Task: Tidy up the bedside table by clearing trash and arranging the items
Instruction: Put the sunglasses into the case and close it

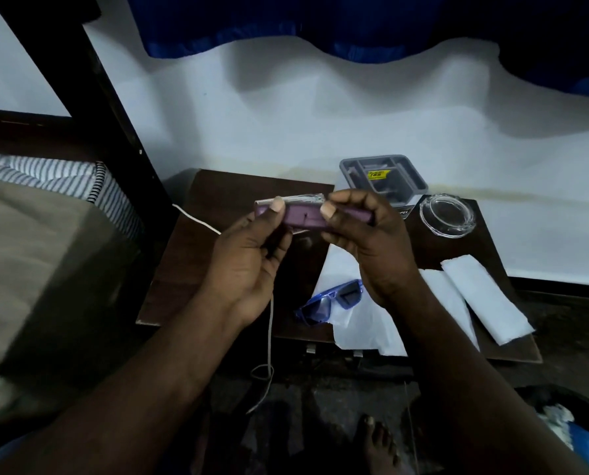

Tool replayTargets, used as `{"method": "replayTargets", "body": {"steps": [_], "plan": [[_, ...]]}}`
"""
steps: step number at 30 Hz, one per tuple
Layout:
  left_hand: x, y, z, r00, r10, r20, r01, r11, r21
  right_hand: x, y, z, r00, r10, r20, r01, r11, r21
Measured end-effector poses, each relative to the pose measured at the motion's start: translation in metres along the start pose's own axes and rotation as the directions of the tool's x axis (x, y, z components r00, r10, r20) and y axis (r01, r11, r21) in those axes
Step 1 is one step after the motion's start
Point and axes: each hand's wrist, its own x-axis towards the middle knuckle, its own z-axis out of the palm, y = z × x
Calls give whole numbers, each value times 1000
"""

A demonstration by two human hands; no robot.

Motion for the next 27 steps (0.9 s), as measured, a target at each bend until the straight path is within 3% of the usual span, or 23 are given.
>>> {"method": "replayTargets", "body": {"steps": [6, 11, 19, 22, 27], "plan": [[16, -8, 4, 999, 29, 38, -33, 994, 100, 3, 1, -2, 994, -91, -66, 83, 990, -111], [23, -10, 6, 999, 28, 42, -33, 994, 108, 6, 6, 0, 981, -148, -127, 100, 942, -322], [27, -10, 22, 995, 86, 59, -92, 989, 112, 5, 8, -7, 927, -310, -210, 190, 873, -450], [28, -11, 30, 992, 126, 29, -128, 987, 101, 3, 7, -11, 906, -393, -158, 252, 800, -544], [24, -19, 30, 994, 105, 42, -109, 988, 113, 3, 5, -21, 900, -434, -45, 351, 781, -517]]}}
